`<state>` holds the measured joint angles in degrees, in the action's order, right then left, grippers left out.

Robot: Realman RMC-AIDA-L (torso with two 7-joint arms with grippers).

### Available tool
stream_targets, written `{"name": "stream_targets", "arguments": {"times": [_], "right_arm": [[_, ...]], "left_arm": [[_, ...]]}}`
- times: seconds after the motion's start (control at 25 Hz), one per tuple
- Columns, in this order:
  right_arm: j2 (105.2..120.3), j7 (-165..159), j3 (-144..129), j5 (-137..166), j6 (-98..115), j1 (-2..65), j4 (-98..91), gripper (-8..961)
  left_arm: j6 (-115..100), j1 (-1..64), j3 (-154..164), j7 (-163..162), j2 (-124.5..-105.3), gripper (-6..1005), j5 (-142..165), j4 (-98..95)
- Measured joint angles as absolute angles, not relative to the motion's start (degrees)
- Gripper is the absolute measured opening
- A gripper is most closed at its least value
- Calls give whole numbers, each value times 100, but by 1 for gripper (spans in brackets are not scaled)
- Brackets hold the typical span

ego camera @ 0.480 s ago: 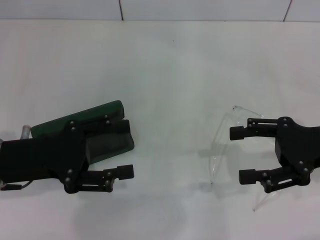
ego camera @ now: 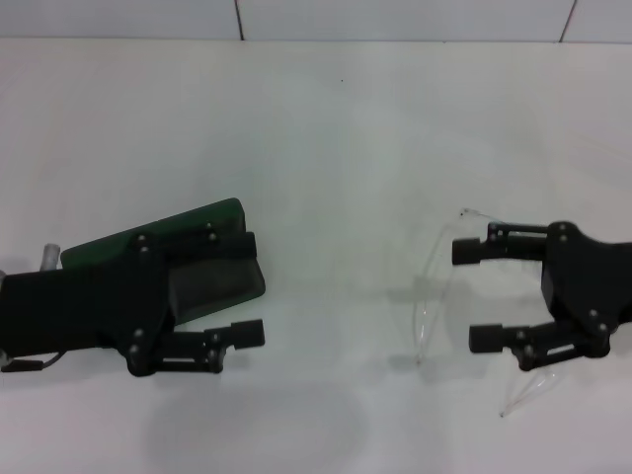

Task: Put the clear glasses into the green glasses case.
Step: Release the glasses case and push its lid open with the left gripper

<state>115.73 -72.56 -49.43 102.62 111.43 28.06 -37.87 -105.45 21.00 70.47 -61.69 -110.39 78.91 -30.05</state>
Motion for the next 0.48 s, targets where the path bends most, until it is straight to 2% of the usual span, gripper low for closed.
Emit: {"name": "stream_targets", "arguments": {"times": [0.28, 0.48], "right_arm": [[11525, -7271, -4728, 9679, 10870, 2523, -4052, 866], [11501, -7622, -4069, 9703, 10731, 2217, -4635, 865]], "left_arm": [[-10332, 2100, 6220, -7684, -11121, 848, 7900, -3470], [-9530, 2061, 5957, -9295, -11225, 847, 8148, -4771]]}}
